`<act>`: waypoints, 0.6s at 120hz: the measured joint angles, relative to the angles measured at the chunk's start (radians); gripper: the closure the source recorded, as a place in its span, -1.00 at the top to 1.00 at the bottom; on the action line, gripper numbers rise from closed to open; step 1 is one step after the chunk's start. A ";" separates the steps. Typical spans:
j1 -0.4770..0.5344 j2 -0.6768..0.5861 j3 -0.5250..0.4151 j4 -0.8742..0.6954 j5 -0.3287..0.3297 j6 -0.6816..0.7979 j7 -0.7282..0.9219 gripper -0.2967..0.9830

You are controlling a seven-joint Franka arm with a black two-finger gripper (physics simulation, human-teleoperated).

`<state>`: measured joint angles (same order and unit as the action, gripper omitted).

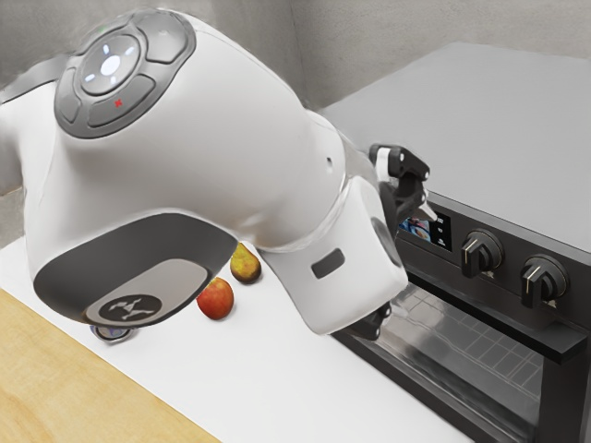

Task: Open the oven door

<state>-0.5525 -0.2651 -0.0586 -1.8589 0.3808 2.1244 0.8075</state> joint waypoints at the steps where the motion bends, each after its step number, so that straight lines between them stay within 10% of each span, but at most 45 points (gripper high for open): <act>1: 0.001 0.000 -0.001 -0.005 -0.001 0.003 0.003 0.50; 72: 0.097 -0.054 0.026 -0.142 -0.045 0.107 0.155 0.50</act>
<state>-0.4554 -0.3196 -0.0321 -2.0014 0.3356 2.2318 0.9630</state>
